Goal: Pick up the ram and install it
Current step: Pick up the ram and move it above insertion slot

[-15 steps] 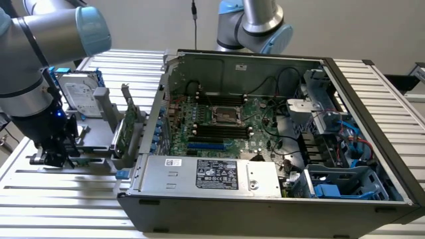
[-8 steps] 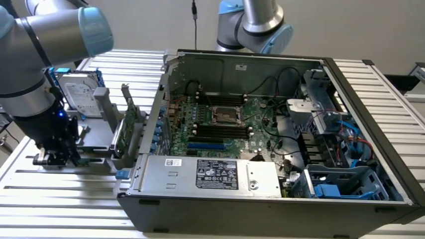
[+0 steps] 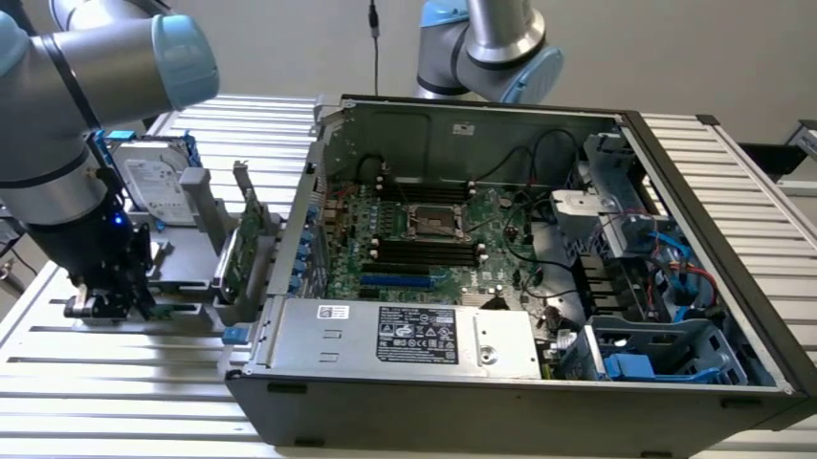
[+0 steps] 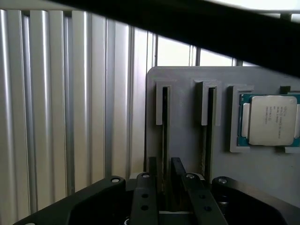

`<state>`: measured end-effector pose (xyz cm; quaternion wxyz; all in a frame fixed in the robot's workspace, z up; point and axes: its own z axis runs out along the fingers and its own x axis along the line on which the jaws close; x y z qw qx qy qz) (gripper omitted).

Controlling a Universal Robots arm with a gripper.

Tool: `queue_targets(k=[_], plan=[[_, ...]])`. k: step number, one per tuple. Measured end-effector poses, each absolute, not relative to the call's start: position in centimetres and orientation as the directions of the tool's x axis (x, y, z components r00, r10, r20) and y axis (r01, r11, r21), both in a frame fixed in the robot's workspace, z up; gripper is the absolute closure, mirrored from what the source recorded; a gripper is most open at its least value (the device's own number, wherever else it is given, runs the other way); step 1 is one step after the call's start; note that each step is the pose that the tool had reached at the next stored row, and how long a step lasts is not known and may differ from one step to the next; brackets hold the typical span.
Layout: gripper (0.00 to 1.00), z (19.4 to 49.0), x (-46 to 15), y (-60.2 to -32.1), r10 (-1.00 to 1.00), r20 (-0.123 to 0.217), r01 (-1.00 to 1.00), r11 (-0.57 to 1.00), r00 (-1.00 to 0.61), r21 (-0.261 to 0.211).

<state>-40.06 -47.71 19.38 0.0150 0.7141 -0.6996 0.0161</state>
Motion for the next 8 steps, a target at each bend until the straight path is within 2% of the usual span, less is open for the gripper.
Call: queue_targets(k=[8], plan=[[0.73,19.33,-40.07,-47.71,-0.999,0.044,-1.0,-0.017,0.017,-0.001]])
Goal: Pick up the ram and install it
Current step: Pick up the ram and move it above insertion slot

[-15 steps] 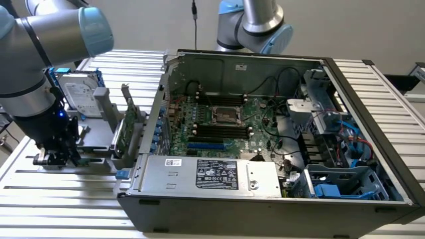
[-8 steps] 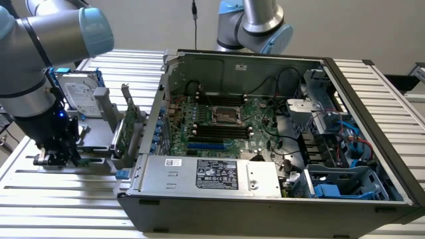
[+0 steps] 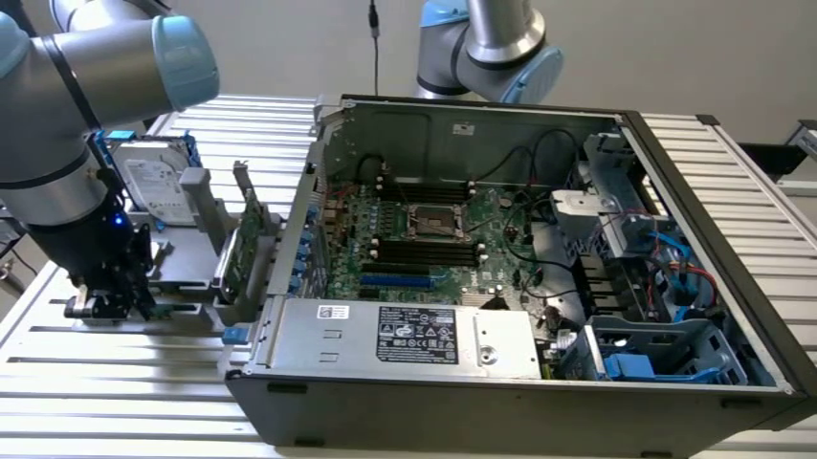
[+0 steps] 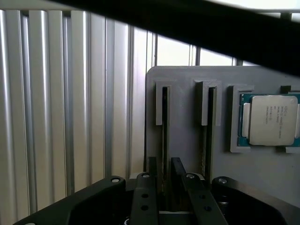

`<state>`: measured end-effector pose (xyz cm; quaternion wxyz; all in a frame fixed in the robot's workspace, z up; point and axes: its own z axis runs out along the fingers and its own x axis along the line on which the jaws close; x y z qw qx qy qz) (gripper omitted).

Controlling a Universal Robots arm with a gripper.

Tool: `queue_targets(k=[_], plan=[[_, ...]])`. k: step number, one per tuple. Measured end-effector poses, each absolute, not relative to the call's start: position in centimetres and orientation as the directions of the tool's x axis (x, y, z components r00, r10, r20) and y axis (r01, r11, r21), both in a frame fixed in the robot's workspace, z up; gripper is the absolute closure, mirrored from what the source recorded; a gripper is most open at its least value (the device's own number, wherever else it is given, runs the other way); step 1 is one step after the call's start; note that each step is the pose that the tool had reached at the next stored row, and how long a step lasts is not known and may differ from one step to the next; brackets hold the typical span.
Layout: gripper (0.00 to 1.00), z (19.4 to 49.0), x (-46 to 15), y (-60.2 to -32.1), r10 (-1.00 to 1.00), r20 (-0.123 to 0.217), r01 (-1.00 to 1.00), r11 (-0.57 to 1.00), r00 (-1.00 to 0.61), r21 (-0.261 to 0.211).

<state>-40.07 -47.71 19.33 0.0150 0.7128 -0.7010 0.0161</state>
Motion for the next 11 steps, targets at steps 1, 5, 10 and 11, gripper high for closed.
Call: queue_targets(k=[1,5,10,11], plan=[[0.73,19.33,-40.07,-47.71,-0.999,0.044,-1.0,-0.016,0.016,-0.001],[0.73,19.31,-40.07,-47.71,-0.999,0.044,-1.0,-0.011,0.011,-0.001],[0.73,19.26,-40.09,-47.71,-0.999,0.044,-1.0,-0.007,0.007,0.001],[0.73,19.25,-40.09,-47.71,-0.999,0.044,-1.0,-0.007,0.007,0.001]])
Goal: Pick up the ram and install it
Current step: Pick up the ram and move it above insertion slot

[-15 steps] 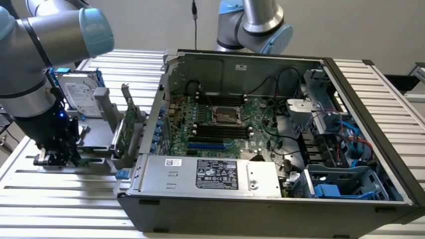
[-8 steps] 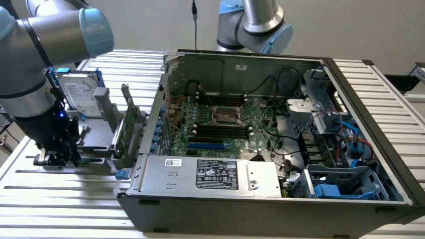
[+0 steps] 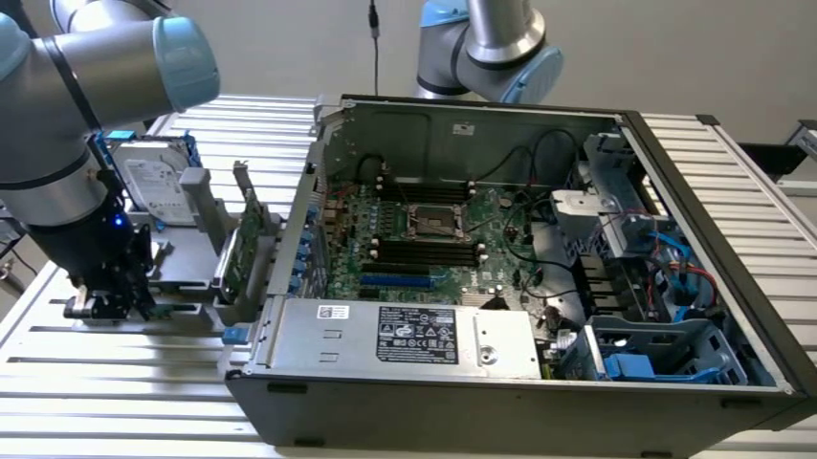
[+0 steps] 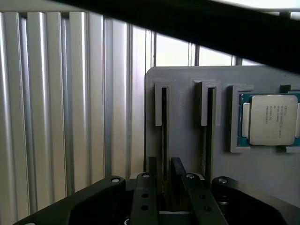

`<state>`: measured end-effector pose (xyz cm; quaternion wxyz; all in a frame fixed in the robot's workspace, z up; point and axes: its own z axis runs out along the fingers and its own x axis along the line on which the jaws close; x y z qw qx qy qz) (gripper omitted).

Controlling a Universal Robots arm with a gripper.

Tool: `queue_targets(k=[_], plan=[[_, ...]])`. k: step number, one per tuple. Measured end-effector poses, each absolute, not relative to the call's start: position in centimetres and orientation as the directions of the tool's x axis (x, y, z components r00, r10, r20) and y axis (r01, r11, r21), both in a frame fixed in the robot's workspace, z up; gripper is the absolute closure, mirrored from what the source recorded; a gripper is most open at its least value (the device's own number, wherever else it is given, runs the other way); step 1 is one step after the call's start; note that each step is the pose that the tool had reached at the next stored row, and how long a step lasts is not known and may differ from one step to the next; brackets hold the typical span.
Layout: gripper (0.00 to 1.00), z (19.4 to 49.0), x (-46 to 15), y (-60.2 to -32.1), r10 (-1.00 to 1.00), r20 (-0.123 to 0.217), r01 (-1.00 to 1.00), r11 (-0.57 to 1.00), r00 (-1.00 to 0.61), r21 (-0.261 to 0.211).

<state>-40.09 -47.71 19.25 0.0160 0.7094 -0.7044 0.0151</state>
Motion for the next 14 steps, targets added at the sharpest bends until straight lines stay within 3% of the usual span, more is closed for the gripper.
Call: queue_targets(k=[6,7,9,14], plan=[[0.75,19.23,-40.11,-47.71,-0.999,0.044,-1.0,-0.004,0.004,0.003],[0.82,19.24,-40.11,-47.71,-0.999,0.044,-1.0,-0.003,0.003,0.003],[0.86,19.23,-40.11,-47.71,-0.999,0.044,-1.0,-0.002,0.002,0.003],[0.86,19.24,-40.11,-47.71,-0.999,0.044,-1.0,0.009,-0.009,0.003]])
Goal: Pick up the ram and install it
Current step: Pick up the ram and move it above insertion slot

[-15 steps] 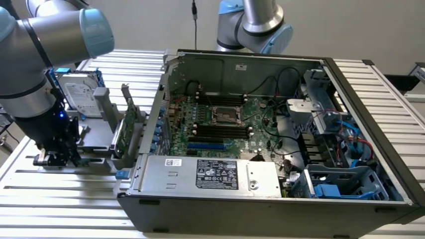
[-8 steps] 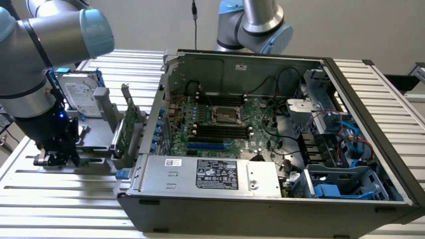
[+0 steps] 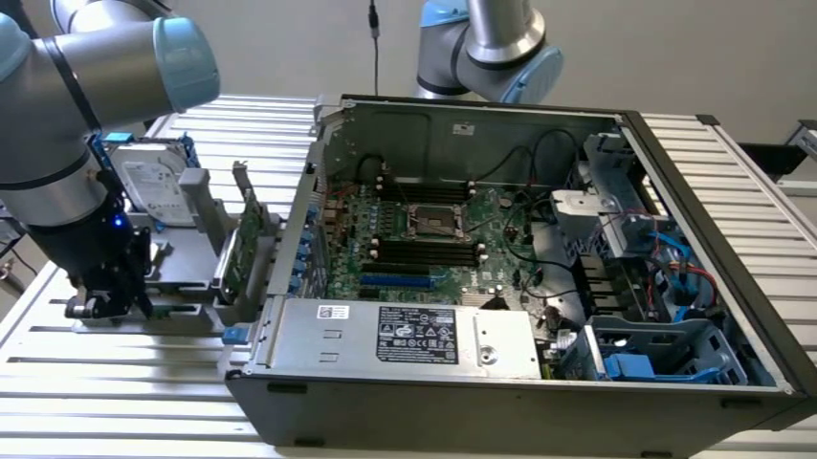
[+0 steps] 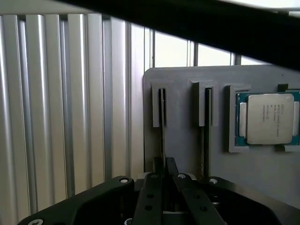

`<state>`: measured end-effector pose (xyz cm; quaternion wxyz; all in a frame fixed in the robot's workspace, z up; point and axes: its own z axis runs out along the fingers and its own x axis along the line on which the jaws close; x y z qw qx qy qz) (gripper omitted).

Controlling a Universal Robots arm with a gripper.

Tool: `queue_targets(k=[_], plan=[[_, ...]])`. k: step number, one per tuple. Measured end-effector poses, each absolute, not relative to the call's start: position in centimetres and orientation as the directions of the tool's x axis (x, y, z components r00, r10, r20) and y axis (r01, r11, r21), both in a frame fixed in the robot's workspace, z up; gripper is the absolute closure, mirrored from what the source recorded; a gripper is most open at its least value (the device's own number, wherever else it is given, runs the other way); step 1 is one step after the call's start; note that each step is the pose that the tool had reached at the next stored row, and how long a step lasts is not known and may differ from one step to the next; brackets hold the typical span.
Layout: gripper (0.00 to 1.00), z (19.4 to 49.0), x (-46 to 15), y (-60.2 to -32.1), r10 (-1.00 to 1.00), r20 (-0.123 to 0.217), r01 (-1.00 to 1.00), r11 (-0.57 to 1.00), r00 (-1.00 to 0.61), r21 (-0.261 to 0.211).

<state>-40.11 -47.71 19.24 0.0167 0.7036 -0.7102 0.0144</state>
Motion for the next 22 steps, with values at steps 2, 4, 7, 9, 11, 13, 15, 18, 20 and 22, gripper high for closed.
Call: queue_targets(k=[2,4,7,9,11,13,15,18,20,22], plan=[[0.86,19.24,-40.11,-47.71,-0.999,0.044,-1.0,0.019,-0.019,0.003],[0.86,19.24,-40.11,-47.71,-0.999,0.044,-0.999,0.032,-0.032,0.003],[0.86,19.24,-40.11,-47.71,-0.998,0.043,-0.999,0.052,-0.052,0.003],[0.86,19.23,-40.11,-47.71,-0.997,0.043,-0.998,0.061,-0.06,0.003],[0.86,19.23,-40.11,-47.71,-0.997,0.042,-0.998,0.066,-0.066,0.003],[0.86,19.25,-40.11,-47.71,-0.997,0.04,-0.998,0.069,-0.069,0.003],[0.86,19.34,-40.11,-47.71,-0.997,0.039,-0.998,0.07,-0.07,0.003],[0.86,19.53,-40.11,-47.71,-0.997,0.037,-0.997,0.071,-0.071,0.003],[0.86,19.67,-40.11,-47.71,-0.997,0.035,-0.997,0.072,-0.072,0.004],[0.86,19.79,-40.11,-47.71,-0.997,0.032,-0.997,0.073,-0.073,0.004]])
